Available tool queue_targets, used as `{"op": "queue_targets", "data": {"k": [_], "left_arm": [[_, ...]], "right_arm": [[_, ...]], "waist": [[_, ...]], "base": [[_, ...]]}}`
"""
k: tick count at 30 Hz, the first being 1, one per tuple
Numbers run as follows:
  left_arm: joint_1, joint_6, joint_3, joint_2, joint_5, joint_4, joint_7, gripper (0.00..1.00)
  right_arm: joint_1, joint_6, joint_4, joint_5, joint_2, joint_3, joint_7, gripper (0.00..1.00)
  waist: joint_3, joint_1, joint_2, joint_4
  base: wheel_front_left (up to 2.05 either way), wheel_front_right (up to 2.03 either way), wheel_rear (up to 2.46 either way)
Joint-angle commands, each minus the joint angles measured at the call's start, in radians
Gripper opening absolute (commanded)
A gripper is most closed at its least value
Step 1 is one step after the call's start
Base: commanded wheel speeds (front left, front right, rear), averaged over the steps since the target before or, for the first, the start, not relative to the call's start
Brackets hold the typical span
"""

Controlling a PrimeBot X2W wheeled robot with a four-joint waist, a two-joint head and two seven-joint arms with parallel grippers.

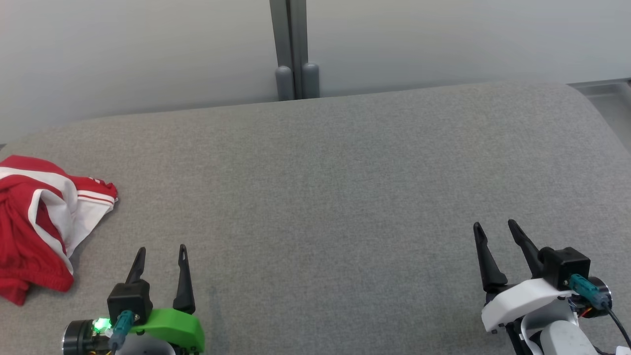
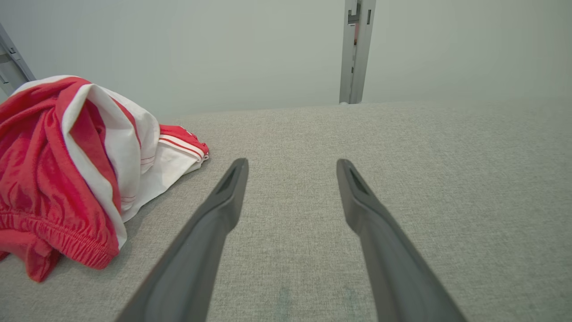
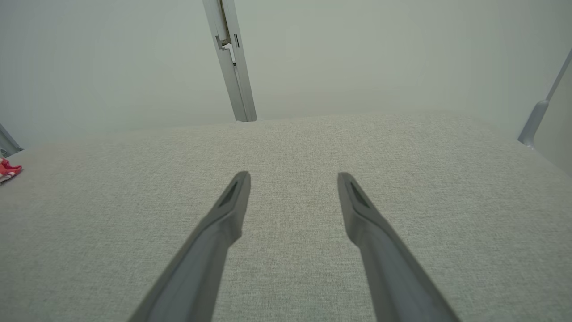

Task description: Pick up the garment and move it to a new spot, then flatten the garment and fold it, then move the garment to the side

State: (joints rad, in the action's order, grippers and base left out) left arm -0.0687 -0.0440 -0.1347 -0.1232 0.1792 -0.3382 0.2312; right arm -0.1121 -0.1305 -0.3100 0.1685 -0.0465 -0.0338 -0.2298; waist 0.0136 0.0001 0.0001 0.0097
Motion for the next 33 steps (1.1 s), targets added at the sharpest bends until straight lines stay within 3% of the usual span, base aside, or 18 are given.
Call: {"op": "queue_targets", "data": {"k": [1,9,26,33], "left_arm": [[0.014,0.006,0.006,0.001,-0.02,-0.004,0.008,1.0],[0.006,0.041,0.037,0.026,-0.061,-0.026,0.022,1.0],[0.021,0.055,0.147,0.049,-0.119,-0.073,0.033,1.0],[0.039,0.063,0.212,0.058,-0.102,-0.084,0.033,1.0]], "right_arm": [[0.012,0.0,0.003,-0.023,-0.006,-0.006,-0.01,1.0],[0.013,0.0,-0.004,-0.076,-0.006,0.004,-0.023,1.0],[-0.021,0.0,-0.038,-0.09,-0.007,0.096,-0.037,1.0],[-0.028,0.0,-0.052,-0.087,-0.007,0.122,-0.037,1.0]], "waist": [[0.001,-0.0001,-0.0001,0.004],[0.025,-0.0001,-0.0001,0.089],[0.069,-0.0001,-0.0001,0.461],[0.071,-0.0001,-0.0001,0.527]], "base": [[0.0,0.0,0.0],[0.0,0.0,0.0],[0.0,0.0,0.0],[0.0,0.0,0.0]]}}
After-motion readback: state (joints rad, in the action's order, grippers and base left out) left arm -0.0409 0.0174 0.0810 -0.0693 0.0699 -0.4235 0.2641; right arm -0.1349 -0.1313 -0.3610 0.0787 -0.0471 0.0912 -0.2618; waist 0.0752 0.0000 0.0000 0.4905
